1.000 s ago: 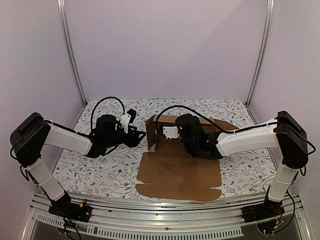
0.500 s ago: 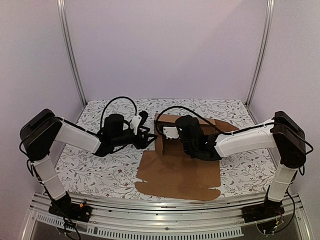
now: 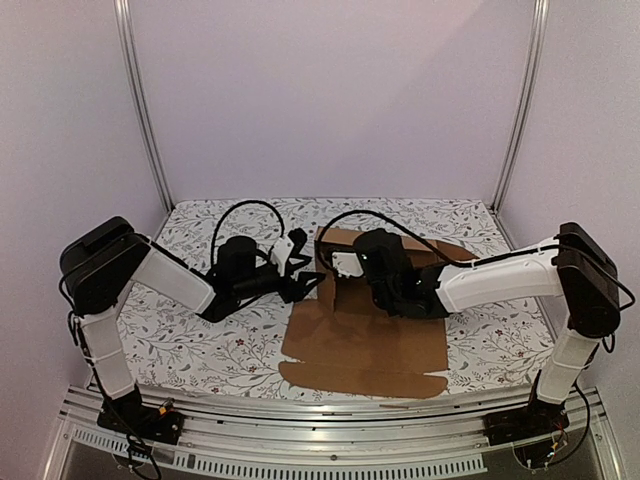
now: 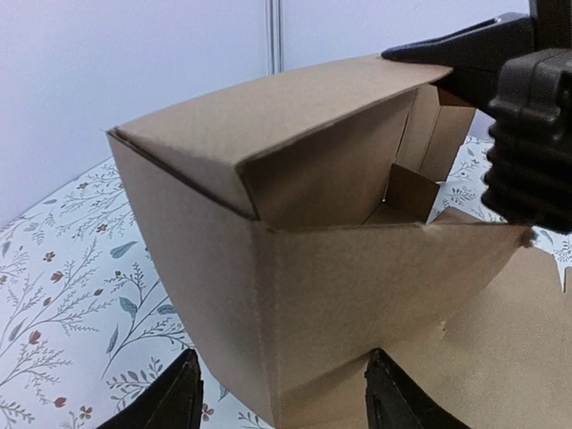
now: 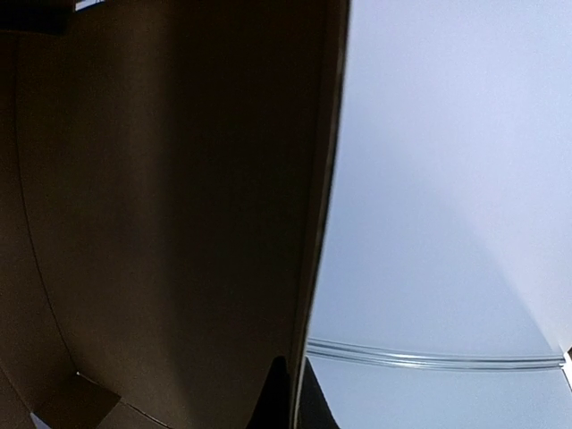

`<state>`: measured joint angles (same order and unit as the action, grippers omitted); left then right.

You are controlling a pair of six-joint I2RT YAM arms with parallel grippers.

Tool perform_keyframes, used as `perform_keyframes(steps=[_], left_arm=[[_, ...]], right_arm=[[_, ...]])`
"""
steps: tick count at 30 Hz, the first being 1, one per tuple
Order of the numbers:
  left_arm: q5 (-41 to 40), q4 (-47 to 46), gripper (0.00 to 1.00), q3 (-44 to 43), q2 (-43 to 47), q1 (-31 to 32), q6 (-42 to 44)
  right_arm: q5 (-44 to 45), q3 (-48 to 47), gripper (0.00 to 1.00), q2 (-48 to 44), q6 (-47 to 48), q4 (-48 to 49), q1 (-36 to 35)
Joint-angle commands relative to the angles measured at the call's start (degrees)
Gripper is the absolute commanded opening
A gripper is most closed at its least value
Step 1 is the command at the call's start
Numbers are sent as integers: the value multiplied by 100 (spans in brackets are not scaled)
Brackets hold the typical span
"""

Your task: Fold the paper box

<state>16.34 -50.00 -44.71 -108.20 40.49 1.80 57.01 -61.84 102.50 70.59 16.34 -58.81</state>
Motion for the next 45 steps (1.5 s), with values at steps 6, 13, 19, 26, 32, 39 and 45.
perform_keyframes(steps=[6, 13, 19, 26, 32, 39, 45], left_arm=[[377, -443, 61, -136, -106, 211, 270], [-616, -770, 59, -35, -47, 381, 238], [-1550, -1108, 58, -263, -382, 802, 436], [-2867, -2700, 63, 177, -698, 1142, 724], [-3418, -2580, 51, -414, -985, 1149, 889], [-3620, -3143, 26, -214, -971, 1145, 724], [-3682, -3279, 18, -81, -981, 1145, 681]], right_arm=[[-1080, 28, 0, -215, -187, -1519, -186], [-1025, -151, 0, -86, -280, -1634, -182], [-675, 165, 0, 218, -22, -623, -182], [-502, 445, 0, 277, 324, 308, -188], [-551, 525, 0, 340, 304, 264, -236], [-387, 717, 0, 433, 409, 140, -255], [-326, 602, 10, 295, 316, 63, -260]])
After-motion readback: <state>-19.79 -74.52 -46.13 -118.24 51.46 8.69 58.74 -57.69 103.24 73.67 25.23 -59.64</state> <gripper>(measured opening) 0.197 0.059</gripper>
